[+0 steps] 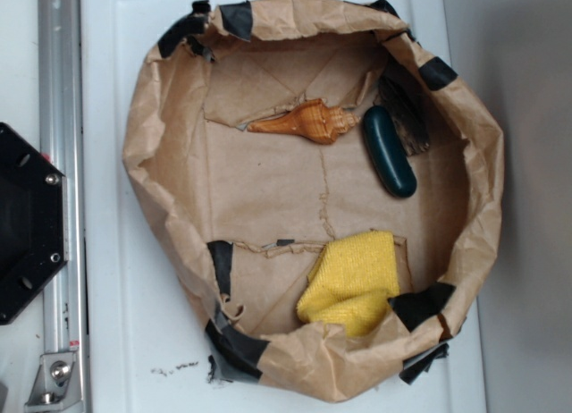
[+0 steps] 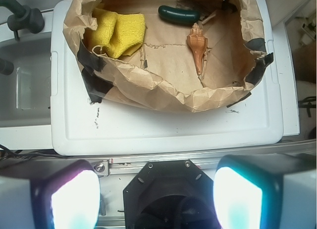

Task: Grab the yellow cloth.

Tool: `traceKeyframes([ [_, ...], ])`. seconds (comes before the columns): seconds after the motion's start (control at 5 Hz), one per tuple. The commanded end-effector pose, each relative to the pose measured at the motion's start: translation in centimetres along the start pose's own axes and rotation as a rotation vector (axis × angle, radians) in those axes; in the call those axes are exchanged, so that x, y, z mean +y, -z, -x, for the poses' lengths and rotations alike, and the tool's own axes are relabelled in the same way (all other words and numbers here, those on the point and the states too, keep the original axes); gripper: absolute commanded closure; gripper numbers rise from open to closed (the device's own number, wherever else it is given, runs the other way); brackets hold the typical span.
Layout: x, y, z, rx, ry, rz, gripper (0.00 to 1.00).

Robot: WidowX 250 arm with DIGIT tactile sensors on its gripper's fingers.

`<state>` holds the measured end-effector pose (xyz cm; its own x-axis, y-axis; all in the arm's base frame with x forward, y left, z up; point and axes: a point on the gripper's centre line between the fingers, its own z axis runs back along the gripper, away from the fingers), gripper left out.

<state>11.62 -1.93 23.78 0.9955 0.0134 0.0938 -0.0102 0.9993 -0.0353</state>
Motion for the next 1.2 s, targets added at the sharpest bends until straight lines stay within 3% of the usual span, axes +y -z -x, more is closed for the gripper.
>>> traceKeyframes([
  [0.0,0.0,0.0,0.0,0.000,0.000,0.000,0.00],
  [0.4,0.9,4.2,-9.0,-0.143,-0.077,0.064,0.00],
  [0.6,1.2,7.6,-12.3,-0.173,-0.026,0.155,0.00],
  [0.8,1.4,11.3,-14.5,-0.141,0.029,0.242,0.00],
  [1.0,0.6,13.8,-15.6,-0.101,0.073,0.229,0.00],
])
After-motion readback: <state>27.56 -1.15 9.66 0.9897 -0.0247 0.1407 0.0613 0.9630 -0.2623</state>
